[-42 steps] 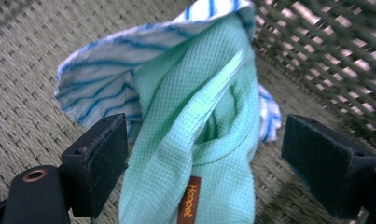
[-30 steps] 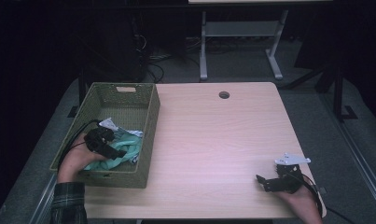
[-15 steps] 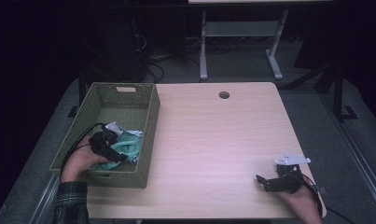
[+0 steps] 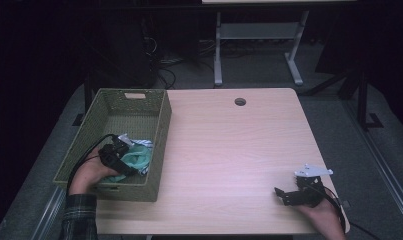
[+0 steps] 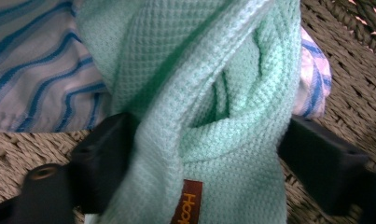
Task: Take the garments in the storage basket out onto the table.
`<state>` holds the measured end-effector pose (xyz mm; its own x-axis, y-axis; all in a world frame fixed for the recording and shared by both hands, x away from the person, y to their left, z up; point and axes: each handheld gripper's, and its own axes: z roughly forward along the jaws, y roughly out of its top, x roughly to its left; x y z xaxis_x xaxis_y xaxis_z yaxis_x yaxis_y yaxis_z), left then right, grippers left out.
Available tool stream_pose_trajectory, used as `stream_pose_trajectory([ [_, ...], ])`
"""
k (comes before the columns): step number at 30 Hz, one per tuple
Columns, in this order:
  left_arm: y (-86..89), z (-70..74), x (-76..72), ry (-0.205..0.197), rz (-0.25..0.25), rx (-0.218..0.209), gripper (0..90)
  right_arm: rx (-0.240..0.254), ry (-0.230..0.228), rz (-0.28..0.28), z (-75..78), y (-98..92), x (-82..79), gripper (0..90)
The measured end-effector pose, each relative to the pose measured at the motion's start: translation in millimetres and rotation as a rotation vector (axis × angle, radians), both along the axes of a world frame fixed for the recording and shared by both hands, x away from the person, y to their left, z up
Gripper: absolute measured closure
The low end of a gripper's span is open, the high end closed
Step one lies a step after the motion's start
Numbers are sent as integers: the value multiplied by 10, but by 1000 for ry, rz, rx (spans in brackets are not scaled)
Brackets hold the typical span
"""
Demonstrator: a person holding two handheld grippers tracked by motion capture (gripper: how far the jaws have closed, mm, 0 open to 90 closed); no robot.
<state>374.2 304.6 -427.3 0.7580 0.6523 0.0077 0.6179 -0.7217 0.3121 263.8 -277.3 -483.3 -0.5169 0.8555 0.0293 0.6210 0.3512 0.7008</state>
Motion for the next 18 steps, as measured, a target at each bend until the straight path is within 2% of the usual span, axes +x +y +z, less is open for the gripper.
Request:
stream_pose_trajectory([
  [1, 4, 0, 0, 0, 5, 1, 227, 0, 0, 0, 0, 0, 0, 9],
  [4, 5, 1, 2, 4, 3, 3, 301, 0, 0, 1, 0, 0, 0, 9],
  [5, 8, 4, 2, 9, 17, 0, 345, 0, 0, 0, 0, 0, 0, 9],
  [7, 13, 10, 5, 9, 17, 3, 368, 0, 0, 0, 0, 0, 0, 9],
  [8, 18, 15, 5, 10, 18, 3, 428, 0, 0, 0, 0, 0, 0, 9],
  [10, 28, 22, 5, 10, 26, -5, 475, 0, 0, 0, 0, 0, 0, 8],
  [11, 39, 32, 8, 11, 35, -4, 531, 0, 0, 0, 0, 0, 0, 8],
  [14, 48, 46, 11, 10, 42, -3, 588, 0, 0, 0, 0, 0, 0, 8],
  [16, 61, 54, 16, 22, 57, -19, 659, 0, 0, 0, 0, 0, 0, 8],
  [18, 69, 55, 21, 25, 71, -29, 674, 0, 0, 0, 0, 0, 0, 8],
])
